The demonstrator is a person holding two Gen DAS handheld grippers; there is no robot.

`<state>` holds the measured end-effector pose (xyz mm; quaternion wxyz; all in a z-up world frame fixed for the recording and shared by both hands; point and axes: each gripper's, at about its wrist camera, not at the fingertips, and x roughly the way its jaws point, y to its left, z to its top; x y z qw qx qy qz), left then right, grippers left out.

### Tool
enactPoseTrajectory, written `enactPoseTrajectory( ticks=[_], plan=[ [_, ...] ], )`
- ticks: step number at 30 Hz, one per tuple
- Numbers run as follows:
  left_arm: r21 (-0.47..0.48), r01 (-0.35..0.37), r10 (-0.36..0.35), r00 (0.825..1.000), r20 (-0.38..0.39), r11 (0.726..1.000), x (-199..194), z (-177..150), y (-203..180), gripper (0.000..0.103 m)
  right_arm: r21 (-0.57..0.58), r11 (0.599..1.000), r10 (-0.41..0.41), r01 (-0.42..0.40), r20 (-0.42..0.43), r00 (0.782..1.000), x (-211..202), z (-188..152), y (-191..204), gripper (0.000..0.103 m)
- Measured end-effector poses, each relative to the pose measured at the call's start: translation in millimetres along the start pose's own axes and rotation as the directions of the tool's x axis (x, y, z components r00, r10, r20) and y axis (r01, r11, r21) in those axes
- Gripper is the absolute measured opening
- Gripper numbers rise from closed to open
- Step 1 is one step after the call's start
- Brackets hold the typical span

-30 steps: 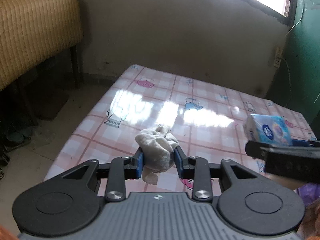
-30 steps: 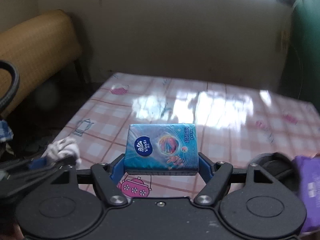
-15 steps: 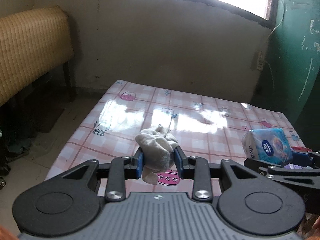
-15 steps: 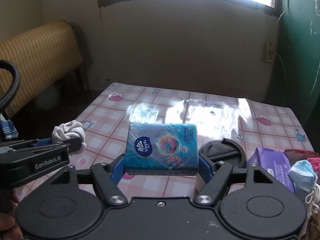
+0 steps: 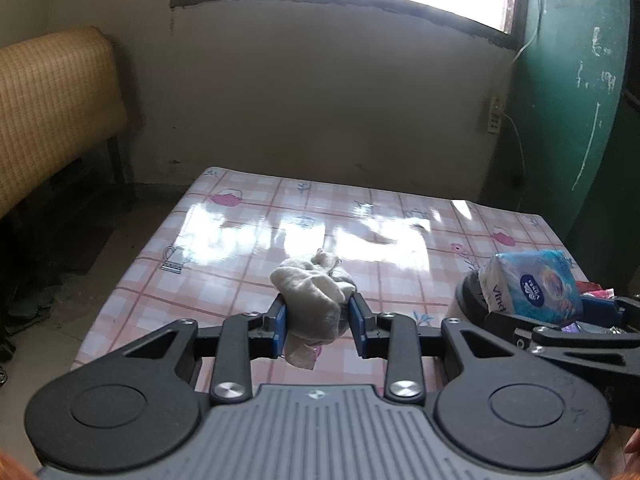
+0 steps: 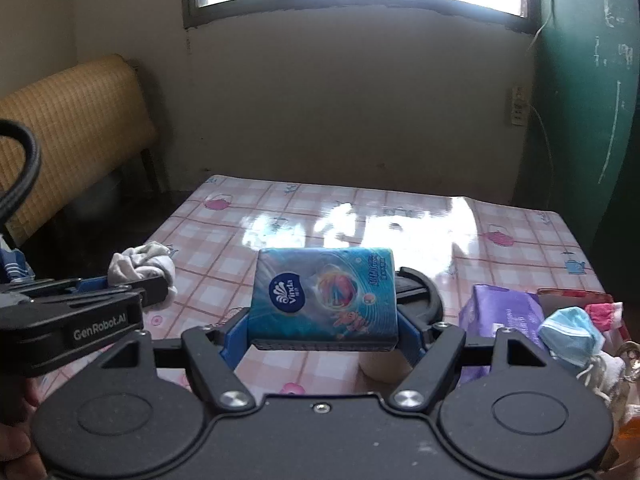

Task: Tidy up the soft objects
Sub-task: 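Lift the white sock and blue tissue pack off the table with both tools, then carry the sock with the left tool while the right tool carries the tissue pack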

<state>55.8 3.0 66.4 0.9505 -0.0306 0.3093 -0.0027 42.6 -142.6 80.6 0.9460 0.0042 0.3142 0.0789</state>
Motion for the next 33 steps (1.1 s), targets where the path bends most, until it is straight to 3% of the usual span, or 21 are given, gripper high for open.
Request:
enactPoseTrajectory(
  ticks=[33],
  plan=[
    [0.112, 0.122, -0.12, 0.992, -0.031, 0.986, 5.4, -3.6, -85.9, 0.034, 0.058, 0.991, -0.123, 0.122, 0.009, 0.992, -29.0, 0.4, -92.9, 0.087]
  ],
)
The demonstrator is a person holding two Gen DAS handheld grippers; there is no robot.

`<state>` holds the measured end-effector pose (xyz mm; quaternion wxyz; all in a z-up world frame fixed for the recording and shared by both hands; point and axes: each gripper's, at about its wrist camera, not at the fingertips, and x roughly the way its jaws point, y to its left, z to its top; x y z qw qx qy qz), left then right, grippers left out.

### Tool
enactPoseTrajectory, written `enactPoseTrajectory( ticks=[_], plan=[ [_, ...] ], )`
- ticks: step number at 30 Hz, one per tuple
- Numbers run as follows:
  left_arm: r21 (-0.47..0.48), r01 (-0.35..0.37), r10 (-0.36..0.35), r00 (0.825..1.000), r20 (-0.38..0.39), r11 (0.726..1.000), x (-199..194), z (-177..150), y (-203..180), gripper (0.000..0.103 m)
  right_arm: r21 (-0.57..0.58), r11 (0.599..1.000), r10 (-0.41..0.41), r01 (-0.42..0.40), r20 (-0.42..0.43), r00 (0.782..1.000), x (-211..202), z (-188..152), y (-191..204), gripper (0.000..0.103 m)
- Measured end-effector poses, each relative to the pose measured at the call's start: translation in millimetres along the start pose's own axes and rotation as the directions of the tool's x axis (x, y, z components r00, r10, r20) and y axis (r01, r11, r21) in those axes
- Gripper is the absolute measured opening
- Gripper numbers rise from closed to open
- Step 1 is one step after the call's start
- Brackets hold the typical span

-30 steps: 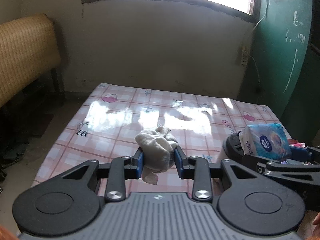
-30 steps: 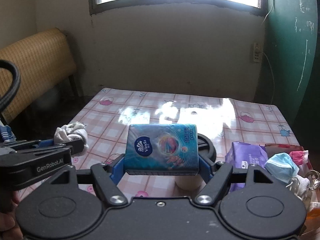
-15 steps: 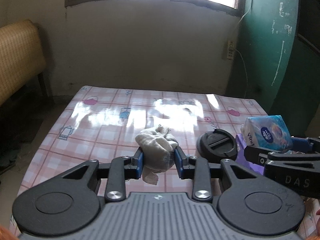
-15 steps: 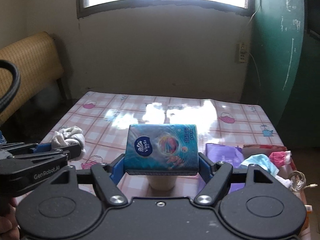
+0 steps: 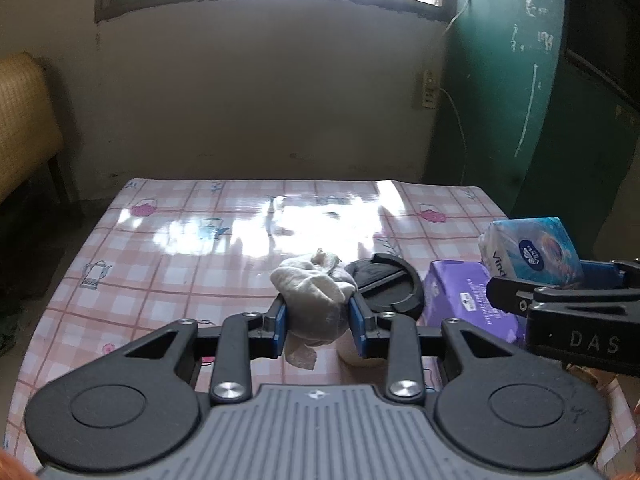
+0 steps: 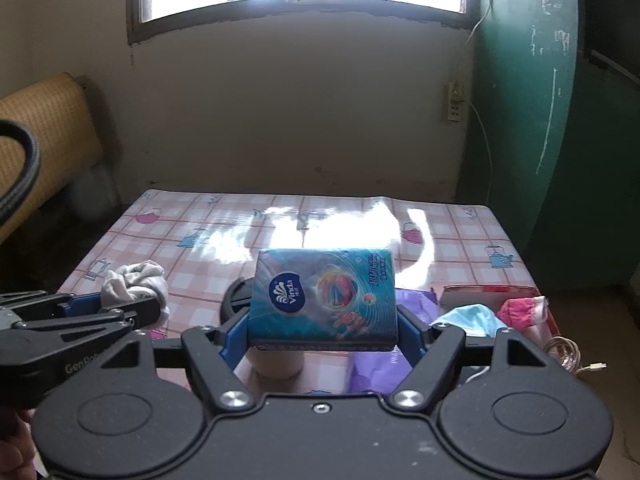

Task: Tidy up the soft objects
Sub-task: 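Carry the sock with the left tool while the right tool carries the tissue pack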

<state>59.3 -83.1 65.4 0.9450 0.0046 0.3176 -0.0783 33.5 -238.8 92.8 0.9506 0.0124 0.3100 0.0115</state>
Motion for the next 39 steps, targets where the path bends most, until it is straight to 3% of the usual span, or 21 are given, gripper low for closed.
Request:
enactPoseTrajectory(
  ticks=[39],
  plan=[
    [0.084, 0.128, -0.126, 0.992, -0.03, 0.988, 11.1, 0.0, -83.1, 0.034, 0.065, 0.99, -0.122, 0.122, -0.005, 0.993, -19.9, -4.3, -100.3, 0.087]
  ],
)
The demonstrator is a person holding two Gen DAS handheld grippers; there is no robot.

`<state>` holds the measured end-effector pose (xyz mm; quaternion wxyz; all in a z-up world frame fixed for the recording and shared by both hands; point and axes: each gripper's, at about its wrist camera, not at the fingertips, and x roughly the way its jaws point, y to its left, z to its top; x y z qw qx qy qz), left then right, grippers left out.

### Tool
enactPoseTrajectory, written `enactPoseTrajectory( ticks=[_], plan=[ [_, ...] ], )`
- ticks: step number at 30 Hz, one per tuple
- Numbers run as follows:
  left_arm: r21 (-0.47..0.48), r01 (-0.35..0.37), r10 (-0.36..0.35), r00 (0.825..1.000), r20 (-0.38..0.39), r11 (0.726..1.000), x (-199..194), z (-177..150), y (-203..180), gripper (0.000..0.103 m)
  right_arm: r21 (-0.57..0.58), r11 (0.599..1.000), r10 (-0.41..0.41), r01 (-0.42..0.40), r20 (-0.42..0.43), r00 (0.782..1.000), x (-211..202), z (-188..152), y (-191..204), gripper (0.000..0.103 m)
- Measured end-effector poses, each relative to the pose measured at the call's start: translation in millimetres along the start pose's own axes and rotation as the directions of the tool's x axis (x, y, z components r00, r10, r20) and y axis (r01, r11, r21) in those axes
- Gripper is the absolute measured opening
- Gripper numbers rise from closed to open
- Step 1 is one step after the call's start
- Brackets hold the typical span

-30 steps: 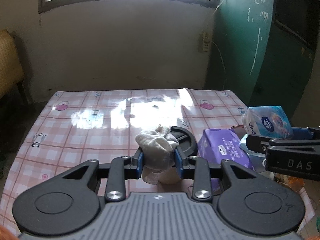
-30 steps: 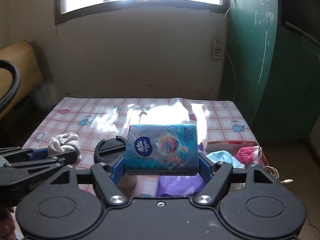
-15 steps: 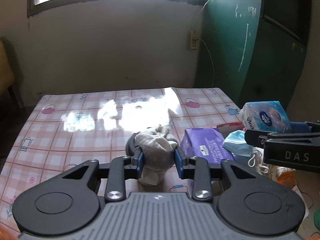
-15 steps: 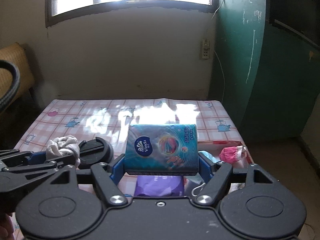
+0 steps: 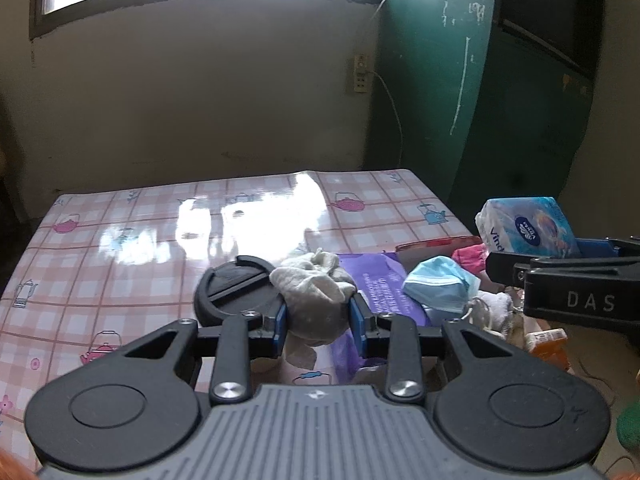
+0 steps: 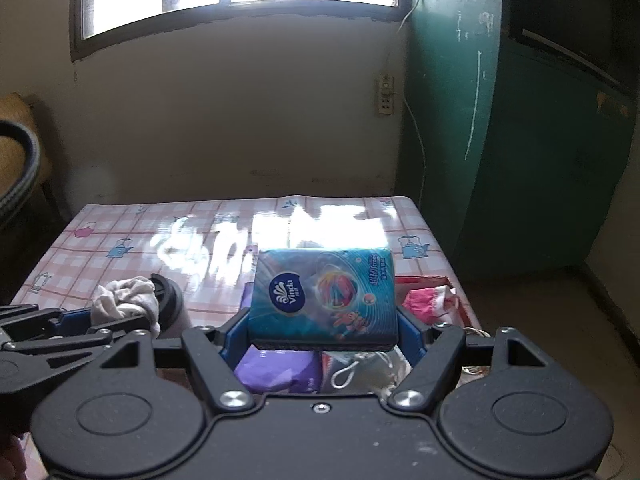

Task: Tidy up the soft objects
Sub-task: 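Carry the sock with the left tool while the right tool carries the tissue pack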

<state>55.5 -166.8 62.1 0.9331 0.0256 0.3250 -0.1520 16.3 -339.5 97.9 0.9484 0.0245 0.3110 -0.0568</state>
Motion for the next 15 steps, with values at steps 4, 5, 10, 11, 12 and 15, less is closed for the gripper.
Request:
enactPoseTrajectory(
  ticks=[4, 5, 10, 11, 12, 15],
  plan=[
    [0.012, 0.016, -0.016, 1.0, -0.005, 1.0, 2.7, -0.8, -11.1, 0.034, 0.01, 1.0, -0.014, 0.014, -0.001, 1.0, -0.5, -0.2, -10.8, 0.087],
    [0.014, 0.019, -0.019, 1.0, -0.006, 1.0, 3.6, -0.9, -13.2, 0.034, 0.012, 1.0, -0.018, 0.018, 0.0, 1.0, -1.3, -0.6, -12.5, 0.087],
    [0.026, 0.039, -0.039, 0.999, -0.011, 0.999, 7.6, -0.7, -24.0, 0.034, 0.022, 0.999, -0.035, 0.035, -0.003, 0.999, -2.0, -2.5, -25.9, 0.087],
    [0.027, 0.043, -0.043, 0.999, -0.012, 0.999, 8.4, -0.7, -26.0, 0.034, 0.024, 0.999, -0.039, 0.039, -0.004, 0.999, -2.7, -2.9, -27.7, 0.087],
    [0.029, 0.048, -0.048, 0.999, -0.013, 0.998, 9.2, -0.7, -28.3, 0.034, 0.028, 0.999, -0.044, 0.044, -0.006, 0.999, -2.6, -3.3, -31.4, 0.087],
    [0.034, 0.063, -0.062, 0.998, -0.016, 0.997, 10.1, -0.5, -34.0, 0.034, 0.035, 0.998, -0.052, 0.052, -0.012, 0.999, -2.1, -4.9, -40.9, 0.087]
  ],
)
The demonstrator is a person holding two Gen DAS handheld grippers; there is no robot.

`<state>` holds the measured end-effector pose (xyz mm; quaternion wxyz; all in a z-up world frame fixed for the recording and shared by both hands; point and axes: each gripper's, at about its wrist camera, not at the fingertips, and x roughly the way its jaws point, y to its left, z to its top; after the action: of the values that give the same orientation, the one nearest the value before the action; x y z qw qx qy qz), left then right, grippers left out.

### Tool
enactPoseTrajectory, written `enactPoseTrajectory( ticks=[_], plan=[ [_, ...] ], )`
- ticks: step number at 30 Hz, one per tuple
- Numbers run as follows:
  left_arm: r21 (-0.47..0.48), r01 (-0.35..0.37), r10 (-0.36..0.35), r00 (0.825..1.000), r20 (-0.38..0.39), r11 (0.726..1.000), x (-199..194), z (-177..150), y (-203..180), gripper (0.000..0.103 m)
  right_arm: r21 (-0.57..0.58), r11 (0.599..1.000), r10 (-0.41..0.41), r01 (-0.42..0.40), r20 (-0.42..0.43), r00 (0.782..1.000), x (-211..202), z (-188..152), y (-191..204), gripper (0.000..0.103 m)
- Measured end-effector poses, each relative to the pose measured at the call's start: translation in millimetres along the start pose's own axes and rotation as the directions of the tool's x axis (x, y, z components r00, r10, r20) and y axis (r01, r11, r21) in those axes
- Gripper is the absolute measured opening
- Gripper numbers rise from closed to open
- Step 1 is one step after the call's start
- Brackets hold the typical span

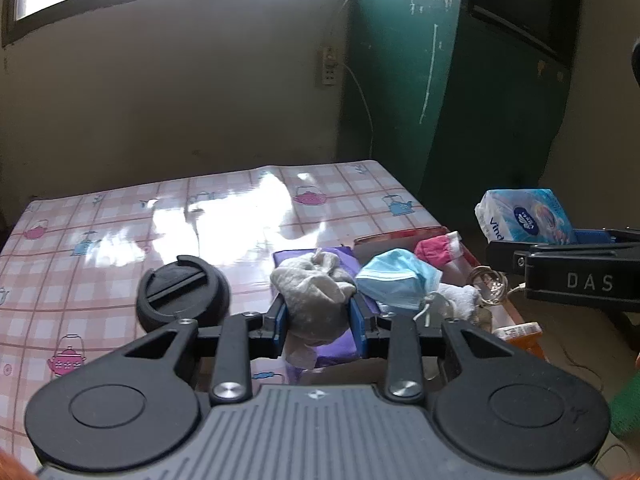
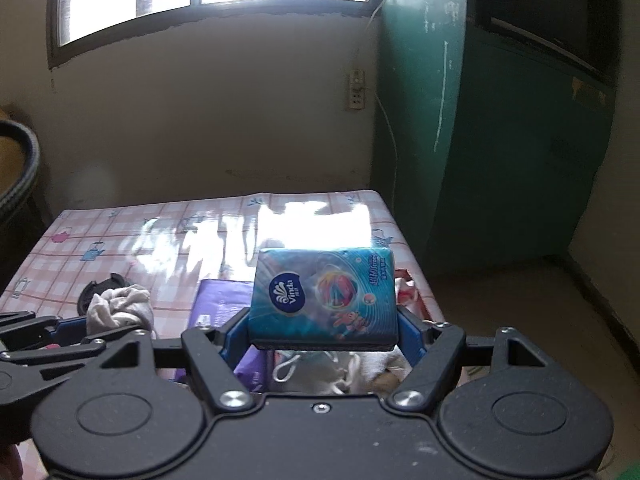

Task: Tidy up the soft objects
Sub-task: 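Carry the sock with the left tool while the right tool carries the tissue pack, then lower the sock and tissue pack into the box tray and open both tools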

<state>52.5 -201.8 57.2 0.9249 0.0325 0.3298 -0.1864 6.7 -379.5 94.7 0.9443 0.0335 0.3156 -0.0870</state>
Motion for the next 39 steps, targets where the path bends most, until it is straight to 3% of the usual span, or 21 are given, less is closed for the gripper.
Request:
enactPoseTrajectory(
  ticks=[16, 39],
  plan=[
    [0.034, 0.092, -0.091, 0.995, -0.027, 0.995, 16.3, -1.2, -40.4, 0.034, 0.037, 0.999, -0.038, 0.039, -0.035, 0.999, 4.0, -11.7, -45.0, 0.087],
    [0.075, 0.132, -0.128, 0.99, -0.059, 0.988, 51.6, 2.5, -74.8, 0.034, 0.067, 0.997, -0.034, 0.038, -0.065, 0.997, 30.7, -7.3, -67.7, 0.087]
  ],
)
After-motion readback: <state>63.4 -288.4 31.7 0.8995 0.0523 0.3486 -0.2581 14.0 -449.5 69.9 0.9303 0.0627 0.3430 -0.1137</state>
